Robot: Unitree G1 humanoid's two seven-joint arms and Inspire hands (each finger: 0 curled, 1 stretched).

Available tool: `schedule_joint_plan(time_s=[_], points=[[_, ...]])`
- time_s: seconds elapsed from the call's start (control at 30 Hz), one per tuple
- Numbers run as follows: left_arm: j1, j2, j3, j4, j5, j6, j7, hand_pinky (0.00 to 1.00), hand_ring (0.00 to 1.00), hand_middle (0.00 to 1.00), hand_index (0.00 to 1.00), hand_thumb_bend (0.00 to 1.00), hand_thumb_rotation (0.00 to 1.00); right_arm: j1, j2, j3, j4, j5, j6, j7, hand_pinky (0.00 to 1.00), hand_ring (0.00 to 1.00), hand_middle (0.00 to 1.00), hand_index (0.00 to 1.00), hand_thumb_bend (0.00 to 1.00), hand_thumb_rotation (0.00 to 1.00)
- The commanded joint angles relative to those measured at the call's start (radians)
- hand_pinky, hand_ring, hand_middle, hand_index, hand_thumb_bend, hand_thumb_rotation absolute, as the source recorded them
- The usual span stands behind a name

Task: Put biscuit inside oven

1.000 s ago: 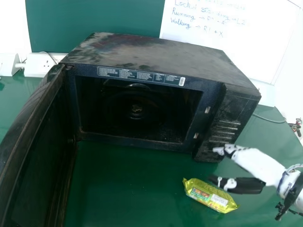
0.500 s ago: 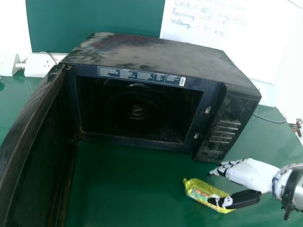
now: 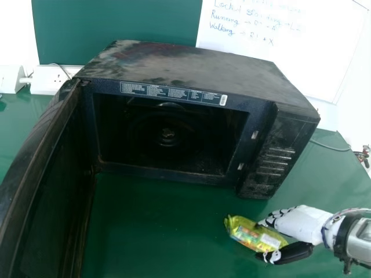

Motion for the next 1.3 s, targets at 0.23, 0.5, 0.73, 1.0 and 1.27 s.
schedule_joint_plan(time_s=[0.23,0.5,0.73,1.0,1.27], points=[[0.023,0.001,0.000,-0.004,-0.006,0.002,0.003,0.71,0.79,0.84,0.84,1.00,1.00,0.014,0.017,0.066,0.014,-0.062,0.026,-0.039,0.90,0.94,0.98,0.98,0.77,0.93],[0.014,0.005,-0.002,0.006,-0.011,0.005,0.002,0.73,0.81,0.84,0.84,1.00,1.00,0.004,0.007,0.054,0.010,-0.041,0.056,-0.047,0.91,0.94,0.97,0.97,0.78,0.91],[0.006,0.006,0.001,0.018,-0.009,-0.007,-0.004,0.75,0.81,0.85,0.85,1.00,1.00,0.003,0.004,0.031,0.008,-0.048,0.066,-0.059,0.91,0.94,0.97,0.97,0.77,0.93],[0.005,0.001,0.002,0.024,-0.008,-0.011,-0.002,0.77,0.83,0.85,0.85,1.00,1.00,-0.025,0.027,0.062,0.024,-0.117,0.119,-0.086,0.91,0.93,0.96,0.97,0.77,0.92],[0.005,0.005,0.004,0.026,-0.003,-0.012,-0.002,0.88,0.83,0.91,0.91,1.00,1.00,-0.108,0.038,0.137,0.022,-0.212,0.217,-0.075,0.92,0.94,0.97,0.97,0.78,0.92]])
